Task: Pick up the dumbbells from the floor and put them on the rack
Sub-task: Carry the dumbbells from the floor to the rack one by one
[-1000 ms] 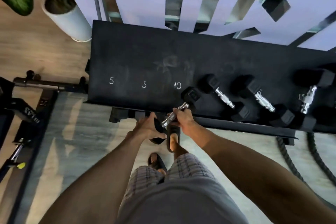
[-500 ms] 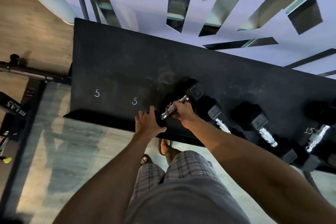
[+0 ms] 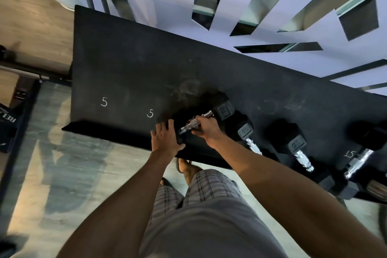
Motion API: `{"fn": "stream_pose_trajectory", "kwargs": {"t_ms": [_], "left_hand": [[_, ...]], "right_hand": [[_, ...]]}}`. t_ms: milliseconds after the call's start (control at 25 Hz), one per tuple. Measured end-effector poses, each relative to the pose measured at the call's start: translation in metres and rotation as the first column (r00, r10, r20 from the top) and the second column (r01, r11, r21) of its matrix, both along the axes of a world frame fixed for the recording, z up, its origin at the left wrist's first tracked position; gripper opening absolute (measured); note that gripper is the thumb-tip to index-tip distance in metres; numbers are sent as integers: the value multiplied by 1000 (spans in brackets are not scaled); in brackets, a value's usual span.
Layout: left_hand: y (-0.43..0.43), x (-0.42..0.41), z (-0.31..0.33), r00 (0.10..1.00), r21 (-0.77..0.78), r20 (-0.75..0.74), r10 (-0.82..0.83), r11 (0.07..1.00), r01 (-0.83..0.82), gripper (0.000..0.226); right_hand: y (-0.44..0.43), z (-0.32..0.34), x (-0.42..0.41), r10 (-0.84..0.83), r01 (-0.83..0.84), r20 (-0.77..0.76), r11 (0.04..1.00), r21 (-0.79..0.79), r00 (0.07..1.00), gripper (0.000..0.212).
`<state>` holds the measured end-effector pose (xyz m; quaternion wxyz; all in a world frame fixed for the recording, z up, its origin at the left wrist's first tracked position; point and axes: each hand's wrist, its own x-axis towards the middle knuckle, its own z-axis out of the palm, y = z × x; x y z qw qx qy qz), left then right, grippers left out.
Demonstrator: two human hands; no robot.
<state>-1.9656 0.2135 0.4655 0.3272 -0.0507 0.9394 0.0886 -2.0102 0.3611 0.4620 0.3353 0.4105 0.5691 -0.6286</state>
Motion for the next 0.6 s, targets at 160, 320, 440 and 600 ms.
{"fn": "stream_pose_trajectory", "kwargs": {"t_ms": [160,320,440,600], "left_hand": [[-7,12,10,1000,-4,2,29,1000,-29,100],[-44,44,30,977,62,-179,119,992,-109,55],[-92,98,46,938,196,-187,291,947,-255,33],[-172,213,51,921,217,-30,388,902,-373,35]], "right_hand": [[0,8,6,282,-284,35,947,152,959,27],[-18,20,42,590,-585,53,777,234,805,31],[-61,30,92,799,-722,-67,573,386,598,21],[-144,38,171,994,-785,-34,105,611,105,24]]}}
